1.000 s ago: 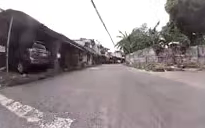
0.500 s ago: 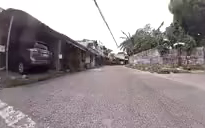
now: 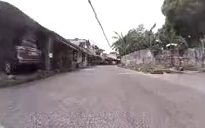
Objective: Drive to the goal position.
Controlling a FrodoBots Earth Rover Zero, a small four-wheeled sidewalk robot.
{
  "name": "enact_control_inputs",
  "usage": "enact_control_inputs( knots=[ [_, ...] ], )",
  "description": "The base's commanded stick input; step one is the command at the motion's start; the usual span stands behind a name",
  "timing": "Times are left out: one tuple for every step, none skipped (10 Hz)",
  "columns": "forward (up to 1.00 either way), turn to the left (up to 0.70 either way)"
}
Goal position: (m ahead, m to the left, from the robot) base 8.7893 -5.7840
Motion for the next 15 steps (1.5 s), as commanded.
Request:
enact_control_inputs(
  knots=[
    [0.50,0.07],
    [0.50,0.07],
    [0.50,0.07],
    [0.50,0.07],
    [0.50,0.07],
    [0.50,0.07],
    [0.50,0.07],
    [0.50,0.07],
    [0.50,0.07],
    [0.50,0.07],
    [0.50,0.07],
    [0.50,0.07],
    [0.50,0.07],
    [0.50,0.07],
    [0.50,0.07]
  ],
)
